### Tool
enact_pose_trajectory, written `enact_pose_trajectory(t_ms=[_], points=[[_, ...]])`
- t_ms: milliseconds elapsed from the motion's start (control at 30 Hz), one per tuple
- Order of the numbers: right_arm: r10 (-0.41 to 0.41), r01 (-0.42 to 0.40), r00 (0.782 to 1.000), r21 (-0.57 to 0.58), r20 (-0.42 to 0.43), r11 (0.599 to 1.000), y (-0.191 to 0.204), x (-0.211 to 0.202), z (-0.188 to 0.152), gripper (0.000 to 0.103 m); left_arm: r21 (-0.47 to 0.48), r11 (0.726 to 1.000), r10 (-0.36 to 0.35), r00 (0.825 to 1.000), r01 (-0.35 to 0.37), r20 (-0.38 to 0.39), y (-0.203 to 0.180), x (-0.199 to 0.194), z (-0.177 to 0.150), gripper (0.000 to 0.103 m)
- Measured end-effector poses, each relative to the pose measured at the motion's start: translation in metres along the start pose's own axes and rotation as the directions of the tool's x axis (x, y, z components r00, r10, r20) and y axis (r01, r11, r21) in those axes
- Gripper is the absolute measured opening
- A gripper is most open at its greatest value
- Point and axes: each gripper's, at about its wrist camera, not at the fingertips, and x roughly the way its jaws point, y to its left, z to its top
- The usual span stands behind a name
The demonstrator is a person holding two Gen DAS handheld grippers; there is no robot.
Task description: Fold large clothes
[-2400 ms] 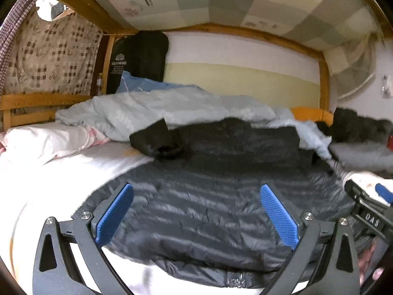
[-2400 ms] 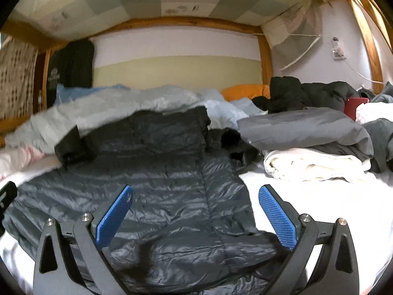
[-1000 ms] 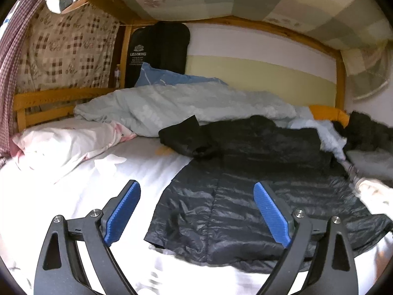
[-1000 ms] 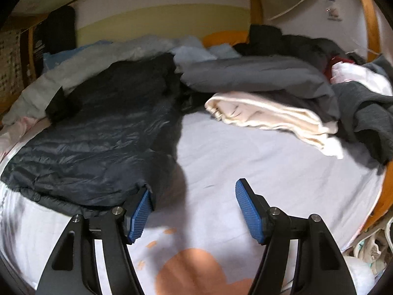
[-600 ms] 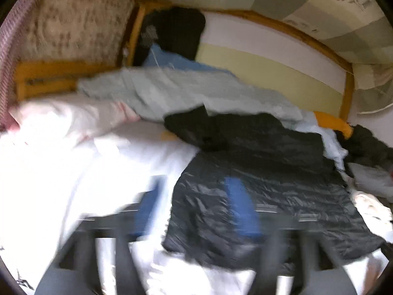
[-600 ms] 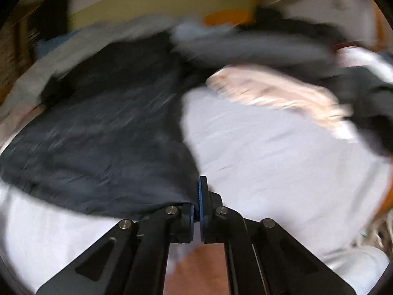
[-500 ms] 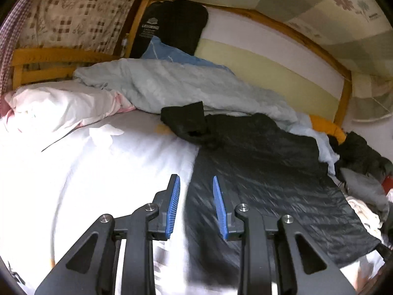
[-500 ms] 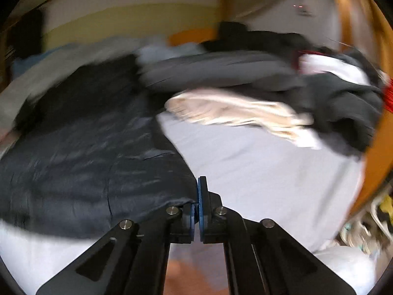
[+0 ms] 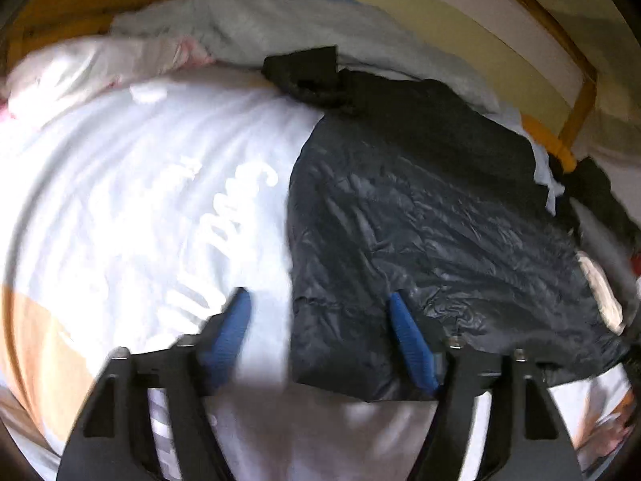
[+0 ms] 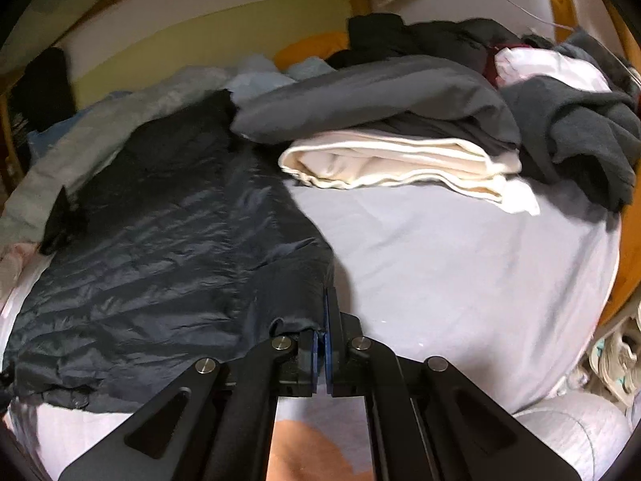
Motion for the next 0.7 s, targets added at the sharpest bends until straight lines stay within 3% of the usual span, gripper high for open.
enact_pose_trajectory(t_ms=[33, 100, 133, 167, 233, 333, 400, 533, 600, 700], points=[[-0.003, 0.003, 1.0, 0.006, 0.01, 1.0, 0.0, -0.002, 0.001, 0.002, 0.033, 0.999, -0.016, 1.0, 0.016, -0.005, -0.007, -0.002, -0.002, 0.004], [-0.034, 0.032, 0.998, 0.049, 0.044, 0.998, -0.008, -0.008, 0.003, 0.002, 0.099, 0.992, 0.068, 0.996, -0.074, 0.066, -0.018, -0.015, -0.002, 0.003], [-0.045, 0.04, 0.997, 0.08, 0.064, 0.996, -0.015, -0.011, 0.005, 0.002, 0.123, 0.981, 0.13, 0.98, -0.149, 0.149, -0.022, -0.032, -0.001, 0.003], [-0.018, 0.01, 0.997, 0.111, 0.075, 0.994, -0.022, -0.015, 0.008, 0.002, 0.12, 0.979, 0.141, 0.97, -0.167, 0.199, -0.022, -0.046, 0.002, 0.003], [0.028, -0.04, 0.996, 0.134, 0.09, 0.99, -0.027, -0.022, 0.011, 0.002, 0.047, 0.992, 0.098, 0.963, -0.113, 0.252, -0.013, -0.078, 0.013, 0.003], [-0.001, -0.004, 0.994, 0.049, 0.106, 0.999, -0.014, -0.031, 0.011, 0.002, -0.036, 0.998, 0.056, 0.963, -0.048, 0.264, 0.001, -0.11, 0.022, 0.003], [0.028, -0.031, 0.995, 0.03, 0.096, 0.999, -0.01, -0.037, 0.013, 0.002, -0.033, 0.995, 0.098, 0.963, -0.093, 0.25, 0.0, -0.121, 0.022, 0.003], [0.088, -0.083, 0.994, -0.073, 0.065, 0.994, -0.001, -0.055, 0.04, 0.002, 0.065, 0.974, 0.197, 0.956, -0.215, 0.218, -0.015, -0.13, 0.035, 0.003], [0.1, -0.095, 0.994, -0.147, 0.031, 0.985, 0.01, -0.047, 0.07, 0.002, 0.121, 0.963, 0.211, 0.952, -0.242, 0.222, -0.022, -0.119, 0.051, 0.003], [0.134, -0.134, 0.991, -0.185, -0.014, 0.974, 0.028, 0.003, 0.115, 0.002, 0.182, 0.945, 0.242, 0.956, -0.27, 0.163, -0.034, -0.058, 0.093, 0.003]])
